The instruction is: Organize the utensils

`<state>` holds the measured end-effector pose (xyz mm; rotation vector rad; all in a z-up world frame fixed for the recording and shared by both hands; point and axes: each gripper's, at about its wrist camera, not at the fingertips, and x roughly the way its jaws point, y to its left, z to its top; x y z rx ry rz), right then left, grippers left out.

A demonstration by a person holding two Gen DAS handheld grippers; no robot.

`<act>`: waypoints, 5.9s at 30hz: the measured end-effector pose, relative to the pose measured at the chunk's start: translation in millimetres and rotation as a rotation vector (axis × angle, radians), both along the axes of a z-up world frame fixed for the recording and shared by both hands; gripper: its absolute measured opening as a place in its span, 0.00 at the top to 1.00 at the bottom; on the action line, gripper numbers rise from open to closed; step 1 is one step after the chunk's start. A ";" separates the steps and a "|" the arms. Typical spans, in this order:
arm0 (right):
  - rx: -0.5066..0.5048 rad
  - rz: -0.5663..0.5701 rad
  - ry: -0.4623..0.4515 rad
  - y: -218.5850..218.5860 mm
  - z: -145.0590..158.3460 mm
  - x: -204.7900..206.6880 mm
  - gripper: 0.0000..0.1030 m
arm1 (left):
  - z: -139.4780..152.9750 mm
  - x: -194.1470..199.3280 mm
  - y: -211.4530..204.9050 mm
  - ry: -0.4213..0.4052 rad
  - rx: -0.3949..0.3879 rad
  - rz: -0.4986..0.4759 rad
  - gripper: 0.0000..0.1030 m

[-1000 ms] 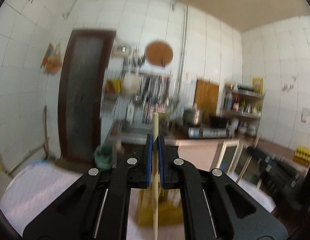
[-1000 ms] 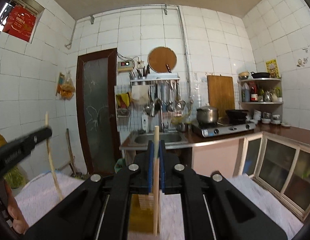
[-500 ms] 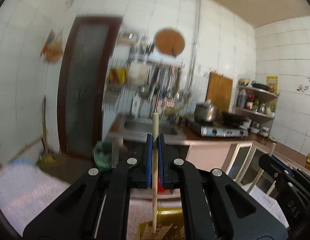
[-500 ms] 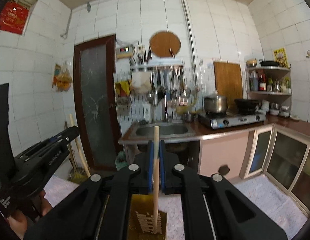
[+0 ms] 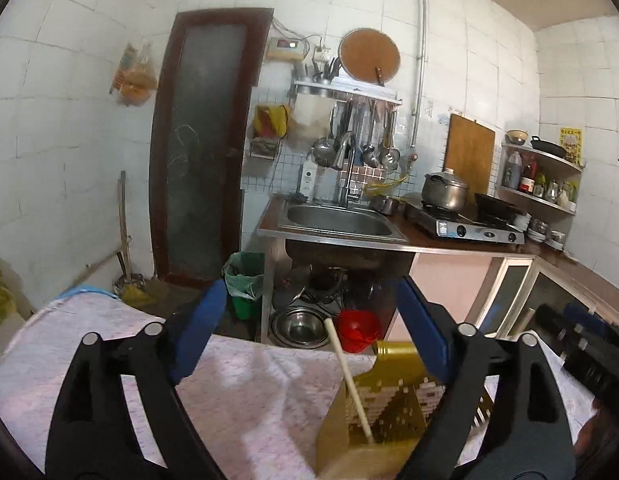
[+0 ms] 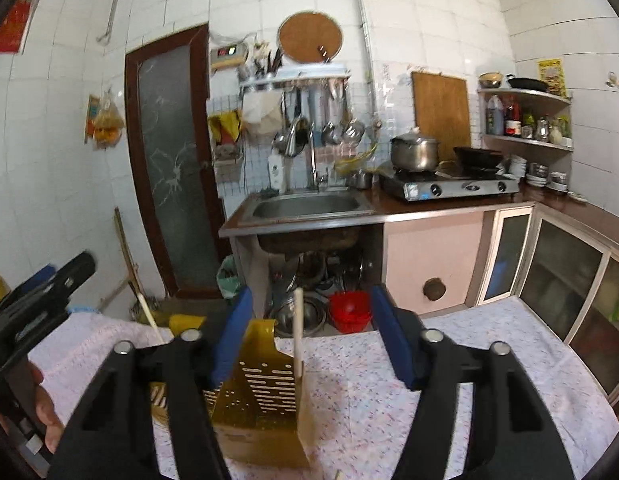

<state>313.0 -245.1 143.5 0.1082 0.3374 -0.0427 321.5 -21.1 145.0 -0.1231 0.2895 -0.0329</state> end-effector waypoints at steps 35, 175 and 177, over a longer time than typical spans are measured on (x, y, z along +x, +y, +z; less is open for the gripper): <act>-0.007 -0.067 0.522 -3.3 -177.9 -111.6 0.31 | -191.9 -92.3 2.8 0.609 0.092 -0.070 0.05; 0.046 -0.072 0.426 -27.9 -163.0 -91.9 0.43 | -144.7 -72.3 27.6 0.568 0.008 -0.031 0.59; 0.040 -0.064 0.456 -26.1 -168.8 -83.3 0.43 | -157.4 -67.0 25.7 0.597 0.022 -0.021 0.54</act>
